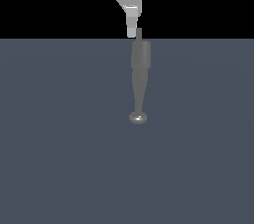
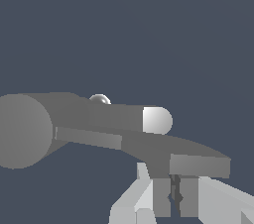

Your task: Turn on the faucet by rotating a designated handle.

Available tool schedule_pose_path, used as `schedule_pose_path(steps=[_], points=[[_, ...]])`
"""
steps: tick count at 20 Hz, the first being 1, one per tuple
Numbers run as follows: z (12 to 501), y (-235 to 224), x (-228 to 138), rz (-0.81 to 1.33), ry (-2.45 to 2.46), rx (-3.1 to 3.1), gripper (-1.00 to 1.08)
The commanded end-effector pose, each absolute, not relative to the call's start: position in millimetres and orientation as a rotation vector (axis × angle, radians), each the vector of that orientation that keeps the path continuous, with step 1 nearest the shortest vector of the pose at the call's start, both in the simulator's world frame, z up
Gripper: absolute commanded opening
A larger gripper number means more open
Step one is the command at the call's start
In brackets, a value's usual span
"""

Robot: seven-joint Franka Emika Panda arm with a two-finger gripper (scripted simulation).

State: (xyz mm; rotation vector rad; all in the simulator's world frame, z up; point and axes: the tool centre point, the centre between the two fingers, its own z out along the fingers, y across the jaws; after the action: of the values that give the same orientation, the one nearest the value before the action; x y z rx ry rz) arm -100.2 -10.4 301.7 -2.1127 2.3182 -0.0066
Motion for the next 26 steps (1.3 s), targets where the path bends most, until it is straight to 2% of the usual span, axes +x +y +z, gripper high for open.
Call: schedule_pose_path(steps=[1, 8, 9, 10, 26], points=[[300, -35, -103, -0.004, 2.338, -2.094, -1.00], [299, -78, -108, 0.000, 2.344, -2.092, -1.00], [299, -78, -108, 0.000, 2.344, -2.092, -1.00], [302, -56, -104, -0.008, 2.305, -2.127, -1.00], [300, -111, -69, -0.003, 2.330, -2.105, -1.00]])
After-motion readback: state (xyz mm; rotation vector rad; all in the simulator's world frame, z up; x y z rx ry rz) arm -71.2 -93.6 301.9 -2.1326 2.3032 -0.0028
